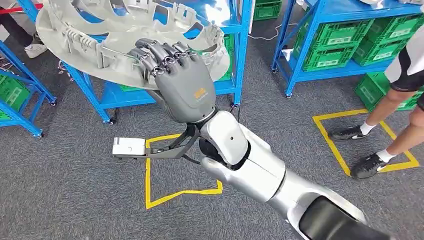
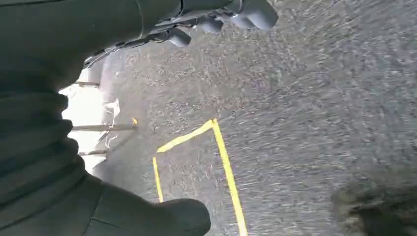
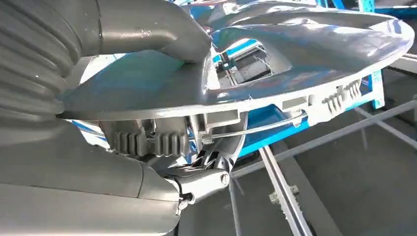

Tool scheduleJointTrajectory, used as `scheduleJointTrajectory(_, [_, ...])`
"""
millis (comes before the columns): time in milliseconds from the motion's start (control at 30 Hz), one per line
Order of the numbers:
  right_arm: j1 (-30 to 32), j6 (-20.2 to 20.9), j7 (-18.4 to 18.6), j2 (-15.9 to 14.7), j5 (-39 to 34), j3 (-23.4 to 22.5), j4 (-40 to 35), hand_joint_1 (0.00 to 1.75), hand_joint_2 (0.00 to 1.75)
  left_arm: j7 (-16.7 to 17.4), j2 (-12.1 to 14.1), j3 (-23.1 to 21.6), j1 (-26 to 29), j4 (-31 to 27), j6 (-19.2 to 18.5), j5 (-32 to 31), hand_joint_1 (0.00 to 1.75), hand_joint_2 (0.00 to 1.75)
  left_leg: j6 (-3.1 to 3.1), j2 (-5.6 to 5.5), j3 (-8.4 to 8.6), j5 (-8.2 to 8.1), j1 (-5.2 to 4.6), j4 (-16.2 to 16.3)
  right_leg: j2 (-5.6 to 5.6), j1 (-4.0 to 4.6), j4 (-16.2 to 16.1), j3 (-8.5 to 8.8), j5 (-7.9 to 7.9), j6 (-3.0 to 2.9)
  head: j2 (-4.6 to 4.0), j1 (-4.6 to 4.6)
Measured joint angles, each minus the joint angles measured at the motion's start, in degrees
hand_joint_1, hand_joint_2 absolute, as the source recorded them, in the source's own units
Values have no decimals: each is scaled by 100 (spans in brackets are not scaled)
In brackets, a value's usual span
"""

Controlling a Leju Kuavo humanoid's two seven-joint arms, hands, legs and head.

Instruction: Take the parts from the cabinet and place them on the table.

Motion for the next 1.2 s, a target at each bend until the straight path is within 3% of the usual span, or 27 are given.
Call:
scheduleJointTrajectory(33, [9,0,-2,0,0,0,9,175,175,0,0,0,-1,0,0,0,0,175,-5,0,13,63,0,259,-3,1,17,-98,69,6,0,-2])
scheduleJointTrajectory(67, [15,0,-2,0,0,0,15,175,175,0,2,0,0,0,-2,0,0,175,-3,0,120,251,1,272,-4,-1,33,-189,128,17,0,-2])
scheduleJointTrajectory(133, [18,0,0,0,0,0,18,175,175,0,4,0,0,-2,0,0,0,175,14,1,649,603,1,-315,-4,-8,79,-372,239,49,0,-4])
scheduleJointTrajectory(167, [17,0,-2,2,0,0,18,175,175,-2,4,0,-5,-7,0,0,0,175,32,-4,1037,579,1,-815,0,-9,108,-426,282,72,0,-2])
scheduleJointTrajectory(200, [15,0,0,2,0,0,18,175,175,-4,4,0,-17,-11,0,0,0,175,56,-10,1475,334,-19,-1371,1,23,131,-479,314,106,0,-4])
scheduleJointTrajectory(233, [19,2,4,4,0,0,18,175,175,-7,4,0,-22,-13,0,0,0,175,94,-20,1610,201,-33,-1708,-10,27,141,-496,372,131,0,4])
scheduleJointTrajectory(333, [18,-9,-4,2,2,0,18,175,175,-7,2,0,-3,-11,0,0,0,175,187,-19,1450,328,-26,-1669,-12,38,103,-540,530,206,0,0])
scheduleJointTrajectory(367, [17,-9,-2,-2,0,0,22,175,175,-4,-20,0,-8,-2,0,0,0,175,240,19,1431,386,4,-1670,19,10,162,-591,401,248,0,-6])
scheduleJointTrajectory(400, [14,-7,-2,-4,0,0,24,175,175,0,-11,0,-6,-5,0,0,0,175,297,21,1365,437,4,-1664,36,9,360,-668,118,295,0,24])
scheduleJointTrajectory(467, [19,-7,0,-13,0,0,24,175,175,-4,-4,0,-9,-9,0,0,0,175,317,26,1190,549,3,-1629,36,-22,1322,-954,-578,353,0,22])
scheduleJointTrajectory(500, [22,-7,-2,-15,0,0,26,175,175,-4,-2,0,-8,-9,0,0,0,175,310,27,1103,599,3,-1609,36,-24,1766,-1068,-761,366,0,22])
scheduleJointTrajectory(533, [26,-5,-4,-20,0,0,26,175,175,-4,-2,0,-6,-7,0,0,0,175,306,28,1024,629,5,-1590,36,-30,2042,-1098,-778,377,0,24])
scheduleJointTrajectory(567, [28,45,-26,-22,-24,0,26,175,175,-19,-2,2,-1,-7,0,24,0,175,302,32,950,660,5,-1568,36,-41,2053,-1024,-601,378,0,24])
scheduleJointTrajectory(600, [33,138,-66,-24,-44,2,26,175,175,-83,-2,9,13,-7,2,90,0,175,289,33,894,689,6,-1549,35,-45,1858,-837,-364,370,0,22])
scheduleJointTrajectory(633, [53,239,-94,-33,-46,2,22,175,175,-193,0,37,39,-7,13,155,0,175,272,35,847,714,6,-1536,35,-45,1445,-525,-158,352,0,24])
scheduleJointTrajectory(667, [89,311,-129,-46,-39,2,-2,175,175,-284,7,74,82,-7,24,197,0,175,240,-33,826,741,7,-1515,127,-44,868,-128,-78,315,0,24])
scheduleJointTrajectory(700, [127,359,-146,-63,-22,2,-28,175,175,-359,7,105,107,-2,37,212,0,175,209,-24,775,760,16,-1506,377,-68,391,182,-265,263,0,17])
scheduleJointTrajectory(733, [156,389,-149,-72,-2,4,-57,175,175,-380,11,118,108,-2,48,225,0,175,171,-37,757,794,8,-1496,416,-77,171,286,-334,239,0,9])
scheduleJointTrajectory(800, [196,448,-140,-103,37,9,-74,175,175,-409,28,146,123,-2,68,229,0,175,81,-113,697,889,21,-1513,307,-14,124,264,-369,190,0,39])
scheduleJointTrajectory(867, [218,468,-138,-105,48,15,-87,175,175,-407,61,160,148,0,70,229,0,175,27,-165,634,888,35,-1495,164,-86,74,255,-304,109,0,44])
scheduleJointTrajectory(933, [220,487,-140,-107,50,17,-105,175,175,-389,50,166,170,6,70,227,0,175,-11,-83,455,491,22,-1012,72,-78,75,239,-276,61,0,-17])
scheduleJointTrajectory(1000, [235,509,-140,-112,63,24,-105,175,175,-378,52,173,172,9,70,223,0,175,-58,-59,127,67,23,-109,-50,-52,85,213,-258,36,0,-16])
scheduleJointTrajectory(1033, [246,514,-140,-116,68,26,-105,175,175,-376,52,175,177,9,70,223,0,175,-67,-55,34,-4,23,182,-104,-37,95,198,-254,30,0,-13])
scheduleJointTrajectory(1067, [258,527,-140,-118,70,33,-105,175,175,-374,57,177,190,9,70,221,0,175,-65,-45,77,62,23,196,-163,-31,111,183,-254,29,0,-13])
scheduleJointTrajectory(1133, [277,542,-140,-118,70,44,-107,175,175,-374,61,179,209,9,70,214,0,175,-38,2,521,454,22,-499,-257,-21,143,173,-257,31,0,-13])
scheduleJointTrajectory(1167, [278,549,-140,-118,70,50,-118,175,175,-374,61,179,208,9,70,205,0,175,-13,98,843,666,15,-1060,-304,-19,162,173,-267,42,0,-15])
scheduleJointTrajectory(1200, [278,549,-140,-118,72,57,-125,175,175,-374,61,179,199,8,70,203,0,175,18,315,1012,560,-27,-1402,-354,-3,169,164,-275,54,0,-13])
